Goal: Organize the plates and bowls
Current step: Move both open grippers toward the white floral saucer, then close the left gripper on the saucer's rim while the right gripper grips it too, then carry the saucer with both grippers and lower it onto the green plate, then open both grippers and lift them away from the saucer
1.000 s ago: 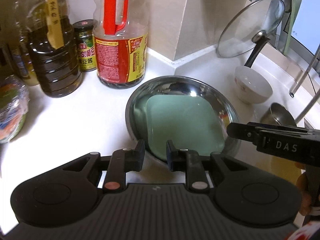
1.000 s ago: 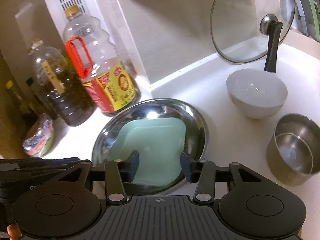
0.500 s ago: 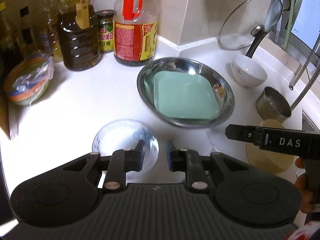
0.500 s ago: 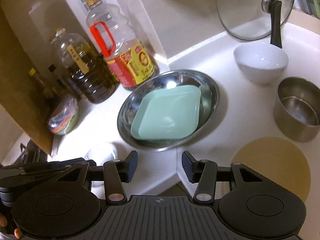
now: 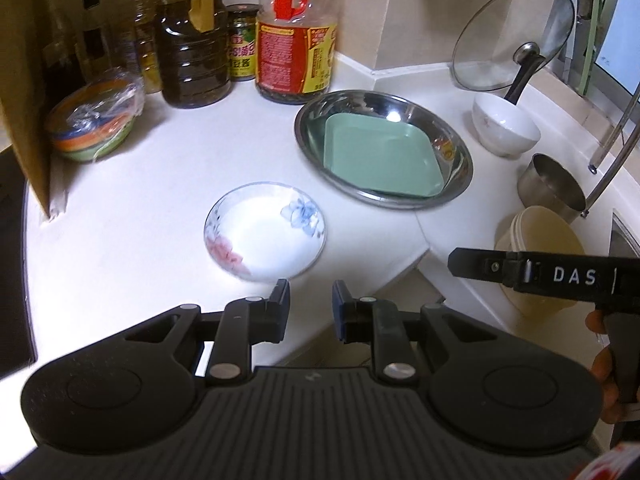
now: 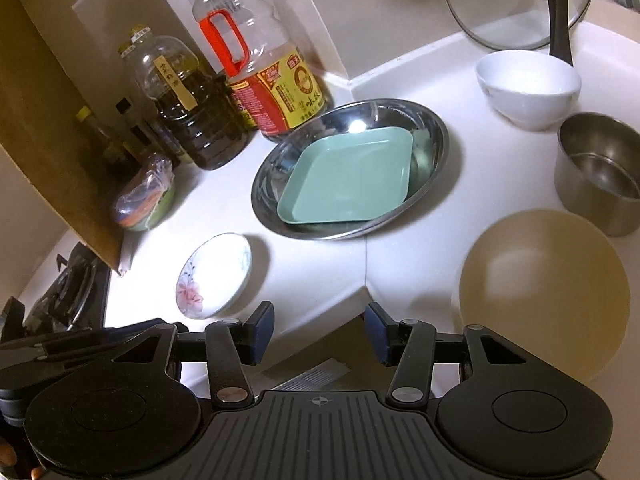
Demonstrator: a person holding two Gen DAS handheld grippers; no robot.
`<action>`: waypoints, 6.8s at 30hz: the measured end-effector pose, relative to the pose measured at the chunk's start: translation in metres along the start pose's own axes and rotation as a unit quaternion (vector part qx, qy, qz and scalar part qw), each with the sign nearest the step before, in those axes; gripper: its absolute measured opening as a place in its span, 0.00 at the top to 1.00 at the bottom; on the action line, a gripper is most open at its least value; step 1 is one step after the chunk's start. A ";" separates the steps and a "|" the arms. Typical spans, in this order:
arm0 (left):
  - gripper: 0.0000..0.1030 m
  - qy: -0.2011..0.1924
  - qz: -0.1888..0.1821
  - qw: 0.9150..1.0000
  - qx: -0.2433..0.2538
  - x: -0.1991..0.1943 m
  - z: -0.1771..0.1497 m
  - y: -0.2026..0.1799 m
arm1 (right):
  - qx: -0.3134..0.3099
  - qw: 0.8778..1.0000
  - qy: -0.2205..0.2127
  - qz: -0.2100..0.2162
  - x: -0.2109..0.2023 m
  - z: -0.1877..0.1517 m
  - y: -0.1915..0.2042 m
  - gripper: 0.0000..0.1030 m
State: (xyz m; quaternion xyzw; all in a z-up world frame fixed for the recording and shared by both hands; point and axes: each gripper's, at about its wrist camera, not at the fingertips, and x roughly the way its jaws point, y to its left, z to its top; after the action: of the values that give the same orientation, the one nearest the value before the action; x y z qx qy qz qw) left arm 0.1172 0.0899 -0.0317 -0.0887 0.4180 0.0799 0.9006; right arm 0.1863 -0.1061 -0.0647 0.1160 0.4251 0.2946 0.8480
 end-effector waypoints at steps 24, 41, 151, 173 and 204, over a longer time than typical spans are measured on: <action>0.81 0.007 0.059 0.998 -0.028 0.000 -0.018 0.021 | -0.041 0.998 0.032 0.030 0.020 0.000 0.013 0.34; 0.81 0.013 0.048 0.998 -0.040 0.015 -0.005 0.049 | -0.057 0.997 0.039 0.034 0.047 0.013 0.029 0.34; 0.88 -0.005 -0.083 0.993 0.080 0.140 0.124 -0.026 | -0.017 0.992 -0.061 -0.110 0.084 0.086 -0.017 0.93; 0.83 0.022 -0.082 0.994 0.073 0.167 0.134 -0.027 | 0.029 0.991 -0.065 -0.112 0.102 0.097 -0.039 0.92; 0.80 -0.026 -0.096 0.990 0.102 0.023 0.044 -0.066 | 0.035 0.984 -0.160 -0.066 -0.077 -0.011 -0.044 0.49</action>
State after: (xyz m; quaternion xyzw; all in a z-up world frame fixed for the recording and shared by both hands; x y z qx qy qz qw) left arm 0.1785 0.0373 -0.0149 -0.0338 0.3900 -0.0475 0.9189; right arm 0.1596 -0.1883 -0.0406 0.1627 0.3002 0.2005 0.9183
